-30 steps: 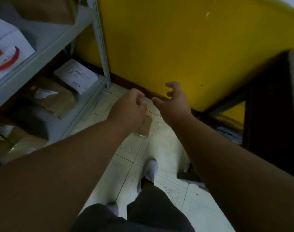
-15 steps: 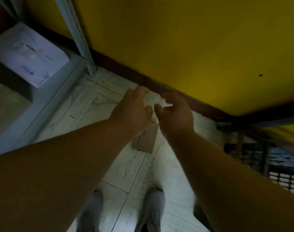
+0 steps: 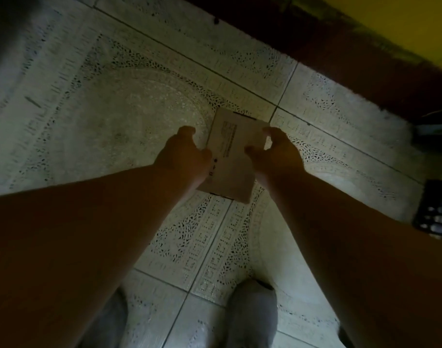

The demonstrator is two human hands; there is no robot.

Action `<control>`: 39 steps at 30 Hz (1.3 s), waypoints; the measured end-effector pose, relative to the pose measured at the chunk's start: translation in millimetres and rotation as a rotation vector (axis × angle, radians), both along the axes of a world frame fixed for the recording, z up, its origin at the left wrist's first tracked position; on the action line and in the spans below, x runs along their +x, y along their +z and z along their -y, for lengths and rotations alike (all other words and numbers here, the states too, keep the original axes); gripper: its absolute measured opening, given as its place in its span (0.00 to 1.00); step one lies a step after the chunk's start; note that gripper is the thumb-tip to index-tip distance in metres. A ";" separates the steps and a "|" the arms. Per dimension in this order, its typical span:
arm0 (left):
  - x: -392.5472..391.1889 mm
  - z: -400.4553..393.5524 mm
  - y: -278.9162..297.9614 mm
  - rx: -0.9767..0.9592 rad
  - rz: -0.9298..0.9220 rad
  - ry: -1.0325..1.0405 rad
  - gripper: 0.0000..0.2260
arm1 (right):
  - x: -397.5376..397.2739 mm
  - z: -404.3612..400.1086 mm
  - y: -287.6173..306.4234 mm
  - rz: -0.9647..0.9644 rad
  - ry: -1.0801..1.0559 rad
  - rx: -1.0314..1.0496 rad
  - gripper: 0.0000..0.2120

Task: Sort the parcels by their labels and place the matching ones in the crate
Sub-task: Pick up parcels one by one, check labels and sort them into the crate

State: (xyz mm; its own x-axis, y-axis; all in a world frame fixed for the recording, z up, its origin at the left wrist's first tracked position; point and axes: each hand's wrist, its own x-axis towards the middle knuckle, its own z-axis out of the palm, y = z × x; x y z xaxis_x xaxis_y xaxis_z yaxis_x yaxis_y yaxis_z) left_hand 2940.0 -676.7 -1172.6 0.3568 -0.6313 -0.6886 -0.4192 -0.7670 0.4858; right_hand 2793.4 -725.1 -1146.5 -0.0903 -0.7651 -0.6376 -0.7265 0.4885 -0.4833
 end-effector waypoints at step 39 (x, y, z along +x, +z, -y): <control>156.8 -48.0 973.2 -0.909 -0.101 0.053 0.16 | 186.6 -31.4 928.7 0.978 -0.114 -0.823 0.07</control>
State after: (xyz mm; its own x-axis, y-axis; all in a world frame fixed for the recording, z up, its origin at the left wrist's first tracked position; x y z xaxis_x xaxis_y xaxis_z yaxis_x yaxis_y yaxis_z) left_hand 3096.8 -628.7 -199.4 0.3660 -0.9299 0.0360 -0.3169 -0.0881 0.9444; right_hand 2980.0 -693.7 -217.8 0.0547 -0.9823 0.1791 0.1264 -0.1711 -0.9771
